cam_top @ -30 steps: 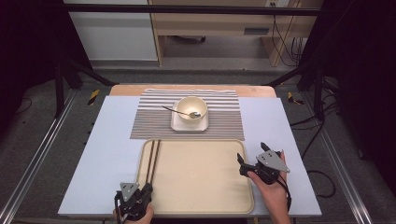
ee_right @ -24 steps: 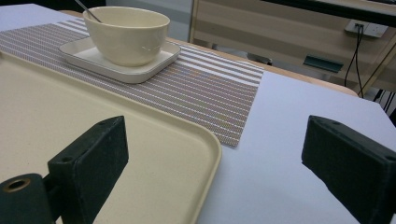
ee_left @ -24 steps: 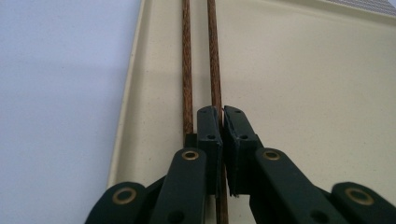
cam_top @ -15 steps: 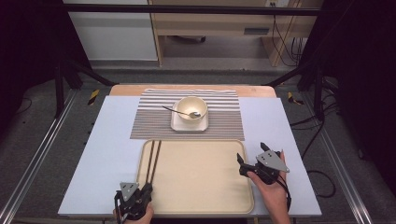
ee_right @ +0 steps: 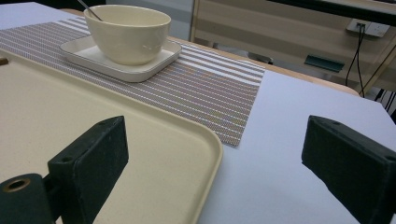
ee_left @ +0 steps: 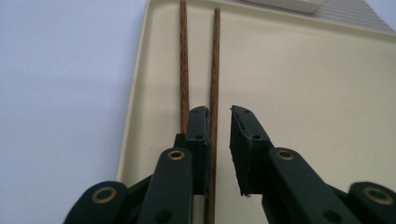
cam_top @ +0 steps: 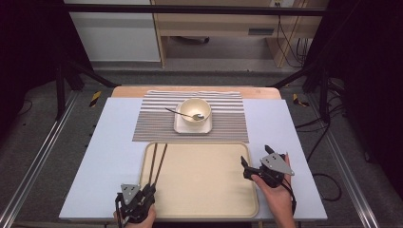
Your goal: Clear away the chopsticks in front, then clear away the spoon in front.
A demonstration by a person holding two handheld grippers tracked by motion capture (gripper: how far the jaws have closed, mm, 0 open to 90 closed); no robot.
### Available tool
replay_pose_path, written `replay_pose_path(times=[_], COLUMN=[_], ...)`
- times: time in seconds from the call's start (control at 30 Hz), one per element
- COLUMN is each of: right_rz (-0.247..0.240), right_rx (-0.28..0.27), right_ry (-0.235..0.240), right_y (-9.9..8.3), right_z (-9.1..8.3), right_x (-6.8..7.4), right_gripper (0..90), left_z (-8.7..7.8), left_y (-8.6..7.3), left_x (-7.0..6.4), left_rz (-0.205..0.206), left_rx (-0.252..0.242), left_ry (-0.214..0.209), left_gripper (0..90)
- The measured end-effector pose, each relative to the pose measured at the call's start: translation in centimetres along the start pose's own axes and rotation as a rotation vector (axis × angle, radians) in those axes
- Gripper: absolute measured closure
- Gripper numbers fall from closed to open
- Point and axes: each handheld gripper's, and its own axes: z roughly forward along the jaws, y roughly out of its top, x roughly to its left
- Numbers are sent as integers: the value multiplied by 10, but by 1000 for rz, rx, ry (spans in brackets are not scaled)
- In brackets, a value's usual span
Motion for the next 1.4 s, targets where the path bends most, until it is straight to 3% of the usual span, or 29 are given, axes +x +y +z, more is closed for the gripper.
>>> replay_pose_path(times=[0.13, 0.27, 0.53, 0.63, 0.93, 1.1, 1.27, 1.4], right_rz=[-3, -5, -13, -16, -20, -25, -22, -25], right_rx=[2, 6, 12, 17, 20, 19, 20, 18], right_ry=[-1, -4, -13, -13, -14, -12, -12, -11], right_y=[0, 0, -1, -1, -1, -1, -1, -1], right_z=[0, 0, 1, 1, 2, 2, 2, 1], right_x=[0, 0, -1, -1, -2, -2, -2, -2], right_gripper=[73, 73, 72, 72, 72, 71, 69, 68], left_z=[0, 7, 28, 34, 44, 49, 56, 64], left_y=[15, 30, 54, 61, 76, 81, 81, 93], left_x=[2, 2, -2, -6, -14, -21, -29, -32], left_rz=[22, 49, 150, 232, 276, 295, 316, 333], left_rx=[-33, -49, -39, -29, -65, -59, -76, -74], left_ry=[-4, -35, -113, -105, -172, -202, -259, -283], left_gripper=[714, 662, 492, 470, 371, 291, 212, 152])
